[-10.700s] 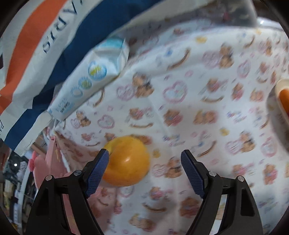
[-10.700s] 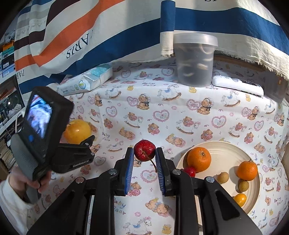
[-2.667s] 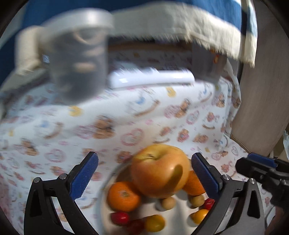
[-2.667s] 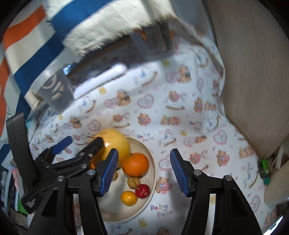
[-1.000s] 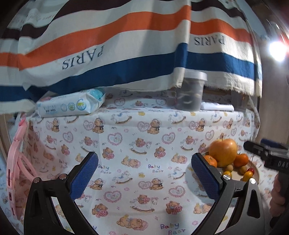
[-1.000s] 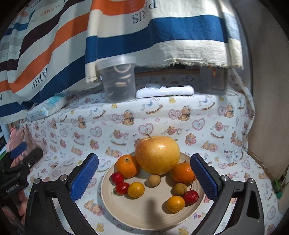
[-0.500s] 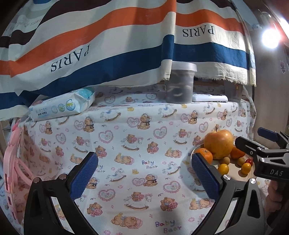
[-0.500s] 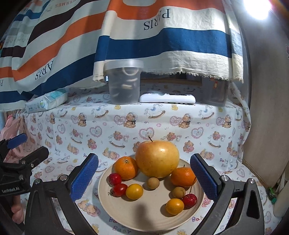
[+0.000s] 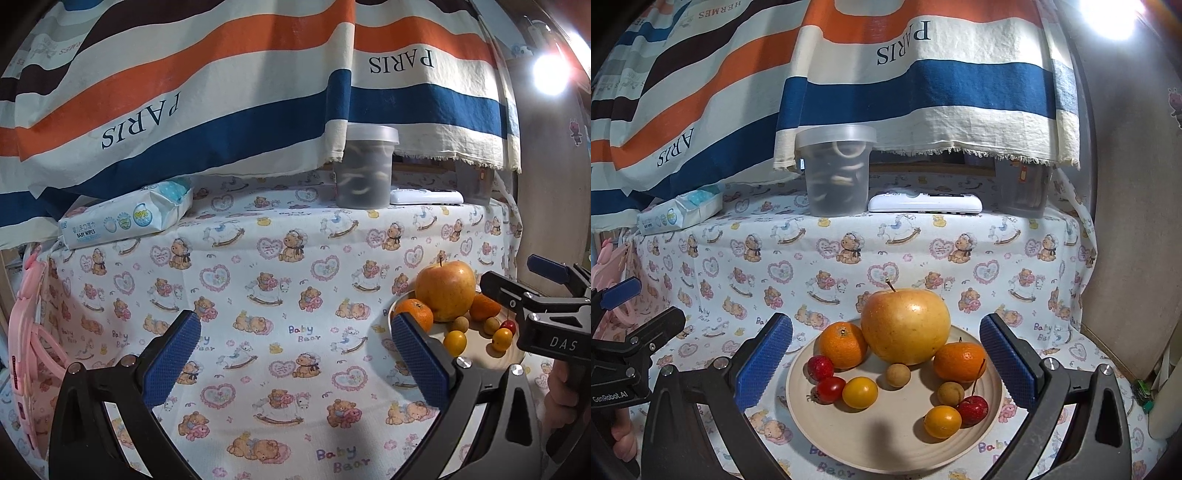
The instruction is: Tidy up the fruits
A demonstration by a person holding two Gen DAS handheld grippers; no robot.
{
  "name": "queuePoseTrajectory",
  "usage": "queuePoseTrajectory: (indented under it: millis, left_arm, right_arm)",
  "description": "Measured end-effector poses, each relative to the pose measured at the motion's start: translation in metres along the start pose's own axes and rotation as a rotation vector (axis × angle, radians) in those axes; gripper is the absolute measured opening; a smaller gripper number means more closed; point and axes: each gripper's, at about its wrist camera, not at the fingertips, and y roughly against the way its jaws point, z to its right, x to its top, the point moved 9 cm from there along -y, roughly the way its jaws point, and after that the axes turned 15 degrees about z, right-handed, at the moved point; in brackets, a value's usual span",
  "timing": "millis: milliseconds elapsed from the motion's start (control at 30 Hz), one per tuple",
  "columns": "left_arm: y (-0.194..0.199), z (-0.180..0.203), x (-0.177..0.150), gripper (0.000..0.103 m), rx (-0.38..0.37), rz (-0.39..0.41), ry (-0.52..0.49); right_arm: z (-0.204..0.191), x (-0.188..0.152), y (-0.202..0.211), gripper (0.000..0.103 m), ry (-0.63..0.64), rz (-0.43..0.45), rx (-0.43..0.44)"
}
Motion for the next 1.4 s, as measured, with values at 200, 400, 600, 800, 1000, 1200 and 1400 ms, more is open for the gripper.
queuePoseTrajectory:
  millis: [200,400,600,800,1000,1200,1400]
  left_arm:
    - [-0.0014,-0.0032,-0.0016,0.103,0.025,-0.007,-0.005]
    - [-0.0024,-0.0044,-0.0025,0.103,0.022,-0.014,-0.009]
    - [-0.0006,-0.0031,-0.0004,0.103,0.022,-0.003,-0.023]
    - [-0.0002,-0.0035,0.0001,0.103,0.020,-0.003,-0.022]
    - [-0.0004,-0.0037,0.0001,0.103,0.020,-0.003,-0.023]
    - [-0.0006,-0.0052,0.0002,0.103,0.022,-0.005,-0.024]
    - [-0.0011,-0.0050,0.0000,0.103,0.020,-0.005,-0.023]
  right_arm:
    - [0.0025,-0.0004,-0.0006,0.102,-0.007,-0.004,-0.009]
    - [0.0029,-0.0002,-0.0008,0.102,-0.006,-0.005,-0.009]
    - [0.0029,-0.0001,-0.0008,0.102,-0.006,-0.004,-0.009]
    - [0.0028,-0.0002,-0.0008,0.102,-0.007,-0.005,-0.009]
    - [0.0029,-0.0002,-0.0008,0.102,-0.006,-0.005,-0.009]
    - [0.0031,-0.0003,-0.0007,0.102,-0.006,-0.005,-0.009]
    - [0.0031,-0.0002,-0.0006,0.102,-0.006,-0.004,-0.010]
